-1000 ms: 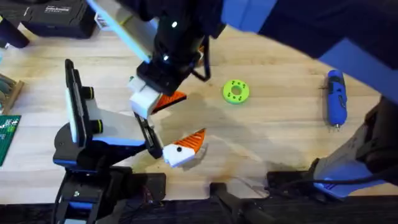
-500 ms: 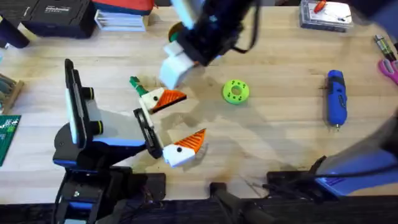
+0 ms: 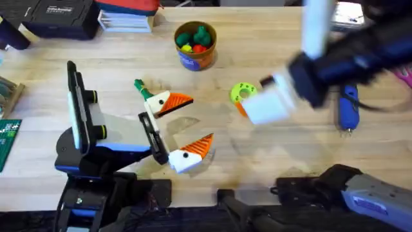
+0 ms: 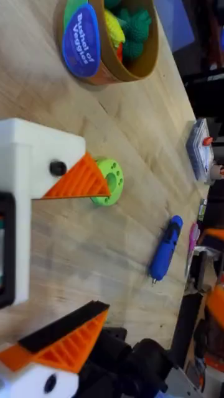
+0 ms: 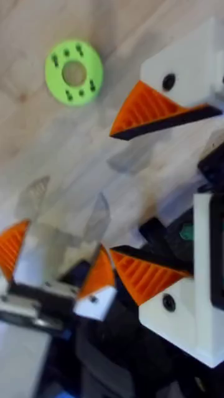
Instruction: Pick up the gripper from the table and insert it into the empty holder that is missing its gripper. Then pick up a screw, insert it into the mounting hole, and use the screwdriver to tighten it. Finally, clean up the table by picking up the vegetable and placing it into the bucket.
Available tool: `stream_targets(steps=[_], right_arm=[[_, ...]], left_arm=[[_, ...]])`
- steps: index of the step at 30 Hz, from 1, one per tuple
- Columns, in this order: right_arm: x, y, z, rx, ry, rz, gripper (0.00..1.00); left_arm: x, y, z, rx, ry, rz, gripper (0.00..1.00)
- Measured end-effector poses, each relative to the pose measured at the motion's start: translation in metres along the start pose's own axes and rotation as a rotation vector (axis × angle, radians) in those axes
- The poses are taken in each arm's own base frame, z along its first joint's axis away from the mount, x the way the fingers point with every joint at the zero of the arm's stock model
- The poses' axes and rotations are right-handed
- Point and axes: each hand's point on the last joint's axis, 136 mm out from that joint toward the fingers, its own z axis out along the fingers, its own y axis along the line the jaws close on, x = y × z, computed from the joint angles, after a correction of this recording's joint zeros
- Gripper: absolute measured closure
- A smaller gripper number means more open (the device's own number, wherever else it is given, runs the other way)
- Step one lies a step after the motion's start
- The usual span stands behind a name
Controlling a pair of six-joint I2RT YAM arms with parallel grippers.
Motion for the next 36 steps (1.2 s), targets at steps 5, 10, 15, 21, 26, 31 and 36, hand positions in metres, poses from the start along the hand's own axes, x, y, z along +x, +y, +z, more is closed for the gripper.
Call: stream_targets(steps=[5, 10, 15, 21, 26, 31, 36], right_arm=[[0.037, 0.02, -0.018, -0.105, -0.037, -0.074, 0.007], [0.047, 0.028, -0.023, -0.138, -0.063, -0.172, 0.009], [0.047, 0.03, -0.023, -0.147, -0.071, -0.232, 0.008], [0.045, 0.027, -0.018, -0.152, -0.049, -0.24, 0.008], [0.04, 0.021, -0.007, -0.158, -0.022, -0.227, 0.008], [0.038, 0.012, 0.004, -0.152, 0.026, -0.2, 0.008], [0.035, -0.029, 0.017, -0.01, 0.083, -0.079, 0.007]], left_arm=[[0.0, 0.0, 0.0, 0.0, 0.0, 0.0, 0.016], [0.0, 0.0, 0.0, 0.0, 0.0, 0.0, 0.015], [0.0, 0.0, 0.0, 0.0, 0.0, 0.001, 0.196], [0.0, 0.0, 0.0, 0.001, 0.0, 0.006, 0.985], [0.0, -0.001, 0.0, 0.003, 0.0, 0.007, 0.996], [0.0, -0.001, 0.0, 0.003, 0.0, 0.007, 0.996], [0.0, -0.001, 0.0, 0.003, 0.0, 0.007, 0.996]])
